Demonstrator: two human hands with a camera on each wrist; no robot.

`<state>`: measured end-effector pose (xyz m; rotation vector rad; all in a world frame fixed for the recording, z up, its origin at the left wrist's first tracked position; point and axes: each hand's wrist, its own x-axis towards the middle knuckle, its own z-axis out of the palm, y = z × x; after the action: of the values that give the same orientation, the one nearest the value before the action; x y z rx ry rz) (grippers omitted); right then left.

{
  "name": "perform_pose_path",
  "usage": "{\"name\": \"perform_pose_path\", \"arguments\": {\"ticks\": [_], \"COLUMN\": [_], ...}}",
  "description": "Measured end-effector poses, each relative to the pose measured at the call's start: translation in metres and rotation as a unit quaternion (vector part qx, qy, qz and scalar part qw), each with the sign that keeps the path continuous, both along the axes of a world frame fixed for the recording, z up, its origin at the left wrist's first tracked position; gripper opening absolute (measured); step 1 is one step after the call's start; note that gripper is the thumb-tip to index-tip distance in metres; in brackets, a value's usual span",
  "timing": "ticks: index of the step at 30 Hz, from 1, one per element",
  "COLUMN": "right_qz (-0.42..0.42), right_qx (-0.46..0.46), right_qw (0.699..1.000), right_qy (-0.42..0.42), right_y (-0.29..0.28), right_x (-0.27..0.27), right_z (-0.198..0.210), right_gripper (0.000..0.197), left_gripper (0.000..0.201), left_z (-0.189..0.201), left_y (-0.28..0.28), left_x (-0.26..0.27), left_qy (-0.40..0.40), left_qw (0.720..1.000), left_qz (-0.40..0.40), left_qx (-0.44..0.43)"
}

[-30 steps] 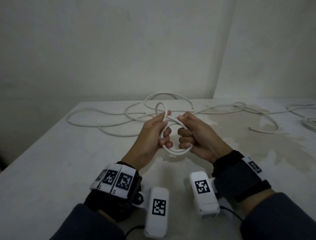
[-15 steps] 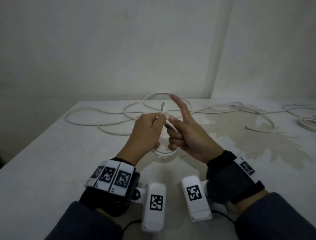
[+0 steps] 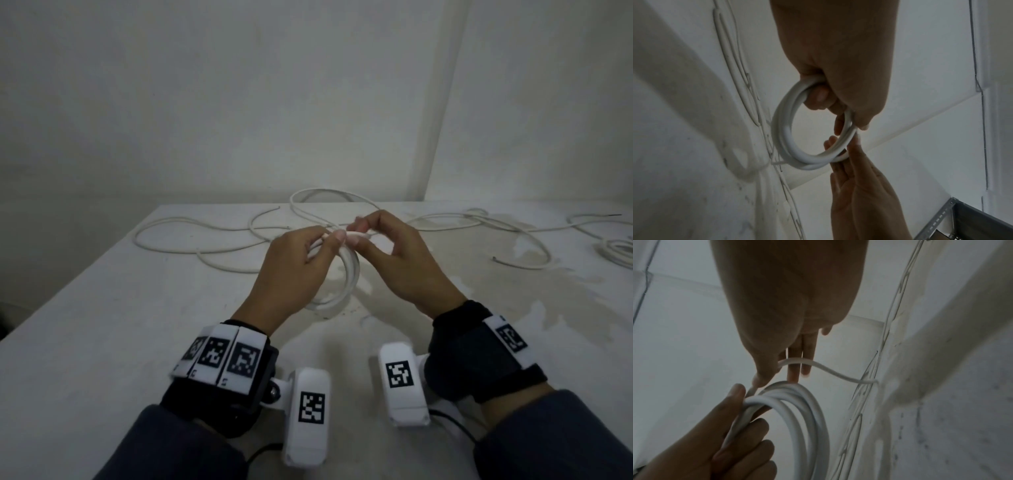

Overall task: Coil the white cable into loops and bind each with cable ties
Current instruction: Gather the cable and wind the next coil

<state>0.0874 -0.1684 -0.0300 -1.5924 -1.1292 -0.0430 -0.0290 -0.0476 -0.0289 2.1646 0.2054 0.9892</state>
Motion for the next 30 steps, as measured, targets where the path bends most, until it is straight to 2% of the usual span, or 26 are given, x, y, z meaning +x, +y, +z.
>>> {"name": "perform_pose_path", "arguments": {"ticks": [5, 9, 11, 14, 16, 18, 22, 24, 27, 29, 30], "right_qz": [0.023, 0.085, 0.138, 0.216, 0.246, 0.249, 0.223, 0.213, 0.212, 0.228, 0.24], "right_qx": [0.05, 0.061, 0.055, 0.047, 0.058, 0.064, 0.059, 0.024, -0.054, -0.081, -0.083], "right_qw": [0.997, 0.983, 0.962, 0.908, 0.868, 0.849, 0.85, 0.865, 0.901, 0.909, 0.904], "right_qy": [0.047, 0.153, 0.23, 0.355, 0.428, 0.461, 0.474, 0.454, 0.375, 0.339, 0.344], "right_y": [0.002, 0.0, 0.001, 0.003, 0.004, 0.003, 0.003, 0.001, 0.0, 0.0, 0.001], "right_x": [-0.007, -0.012, -0.013, -0.018, -0.021, -0.022, -0.022, -0.02, -0.019, -0.019, -0.021], "right_z": [0.007, 0.011, 0.009, 0.006, 0.005, 0.007, 0.008, 0.008, 0.006, 0.005, 0.004], "right_gripper": [0.018, 0.02, 0.021, 0.018, 0.02, 0.019, 0.006, 0.017, 0.026, 0.023, 0.022], "left_gripper": [0.034, 0.035, 0.034, 0.034, 0.032, 0.031, 0.034, 0.036, 0.04, 0.047, 0.05], "left_z": [0.001, 0.002, 0.001, 0.001, 0.002, 0.001, -0.001, -0.001, -0.001, 0.0, 0.0], "left_y": [0.0, -0.002, -0.003, -0.006, -0.008, -0.01, -0.01, -0.01, -0.01, -0.009, -0.009], "left_x": [0.001, 0.001, 0.0, -0.001, -0.001, 0.0, 0.003, 0.003, 0.003, 0.004, 0.004], "left_qy": [-0.068, -0.113, -0.125, -0.141, -0.155, -0.173, -0.195, -0.205, -0.211, -0.217, -0.219], "left_qw": [0.997, 0.988, 0.982, 0.976, 0.972, 0.968, 0.964, 0.96, 0.955, 0.951, 0.95], "left_qz": [0.011, 0.029, 0.033, 0.042, 0.041, 0.041, 0.047, 0.051, 0.057, 0.064, 0.065], "left_qx": [-0.043, -0.097, -0.138, -0.162, -0.17, -0.176, -0.174, -0.187, -0.199, -0.209, -0.215]}}
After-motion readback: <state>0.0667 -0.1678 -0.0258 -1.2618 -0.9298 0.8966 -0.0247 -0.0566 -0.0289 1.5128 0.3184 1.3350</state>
